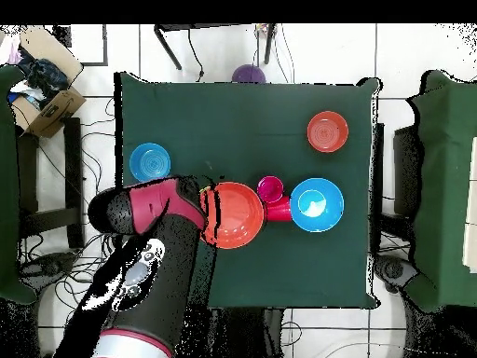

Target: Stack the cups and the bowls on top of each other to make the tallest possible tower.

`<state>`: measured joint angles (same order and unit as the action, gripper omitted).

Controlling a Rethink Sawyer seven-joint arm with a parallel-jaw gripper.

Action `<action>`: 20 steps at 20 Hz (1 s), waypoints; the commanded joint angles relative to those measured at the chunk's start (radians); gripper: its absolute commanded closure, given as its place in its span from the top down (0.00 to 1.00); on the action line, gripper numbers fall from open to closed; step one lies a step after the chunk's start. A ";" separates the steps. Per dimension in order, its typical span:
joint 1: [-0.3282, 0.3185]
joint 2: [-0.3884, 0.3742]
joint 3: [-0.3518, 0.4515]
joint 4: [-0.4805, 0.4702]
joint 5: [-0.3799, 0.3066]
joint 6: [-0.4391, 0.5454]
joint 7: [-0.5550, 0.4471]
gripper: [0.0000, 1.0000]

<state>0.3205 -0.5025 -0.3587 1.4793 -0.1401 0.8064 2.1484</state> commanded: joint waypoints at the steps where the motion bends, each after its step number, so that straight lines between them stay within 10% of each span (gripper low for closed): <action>1: 0.027 0.067 0.073 0.049 0.054 -0.108 0.240 0.00; 20: 0.043 0.050 0.058 0.076 0.107 -0.081 0.220 0.00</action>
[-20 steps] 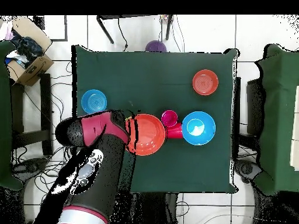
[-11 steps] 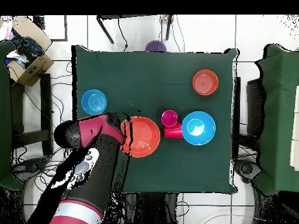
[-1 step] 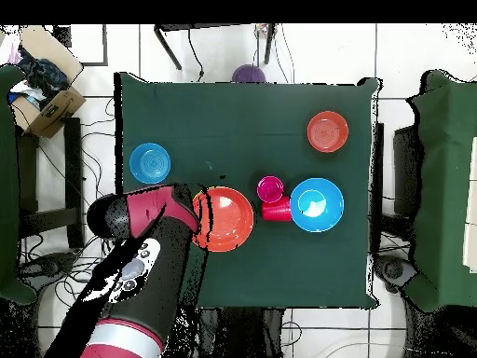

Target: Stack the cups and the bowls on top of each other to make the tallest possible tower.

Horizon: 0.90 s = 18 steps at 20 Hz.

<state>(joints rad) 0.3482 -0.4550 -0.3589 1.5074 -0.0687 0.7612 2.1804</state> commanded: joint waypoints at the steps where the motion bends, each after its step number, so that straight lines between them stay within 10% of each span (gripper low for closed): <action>1: 0.015 0.005 0.056 0.048 0.036 -0.039 0.188 0.00; 9: 0.009 -0.001 0.056 0.060 0.035 -0.054 0.178 0.00; 10: 0.008 -0.002 0.056 0.062 0.034 -0.056 0.177 1.00; 18: -0.024 -0.031 0.085 0.088 0.044 -0.056 0.136 1.00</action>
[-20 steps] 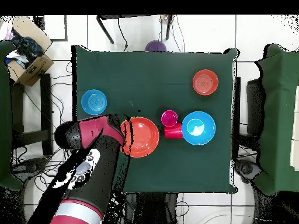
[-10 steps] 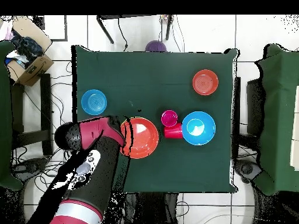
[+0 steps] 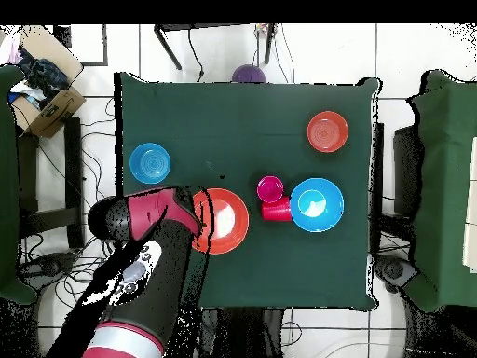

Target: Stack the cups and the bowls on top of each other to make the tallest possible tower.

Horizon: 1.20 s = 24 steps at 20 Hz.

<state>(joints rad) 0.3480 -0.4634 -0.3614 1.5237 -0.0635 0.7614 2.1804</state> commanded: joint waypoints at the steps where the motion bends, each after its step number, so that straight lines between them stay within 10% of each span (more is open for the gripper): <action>1: -0.025 -0.025 0.087 0.069 0.039 -0.049 0.134 1.00; 24: -0.105 -0.107 0.118 0.027 0.029 0.054 0.033 1.00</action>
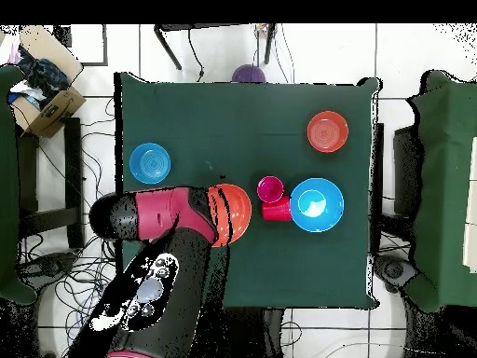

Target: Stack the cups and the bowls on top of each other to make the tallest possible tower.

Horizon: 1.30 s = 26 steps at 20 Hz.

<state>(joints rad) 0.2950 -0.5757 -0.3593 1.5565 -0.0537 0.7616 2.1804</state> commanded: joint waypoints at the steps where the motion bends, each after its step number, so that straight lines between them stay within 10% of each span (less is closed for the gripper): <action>1: -0.057 0.000 0.119 -0.012 0.020 0.065 0.027 1.00; 26: -0.213 -0.033 0.313 -0.143 0.049 0.210 -0.094 1.00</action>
<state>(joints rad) 0.1171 -0.6005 -0.2085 1.4593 -0.0227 0.8429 2.1804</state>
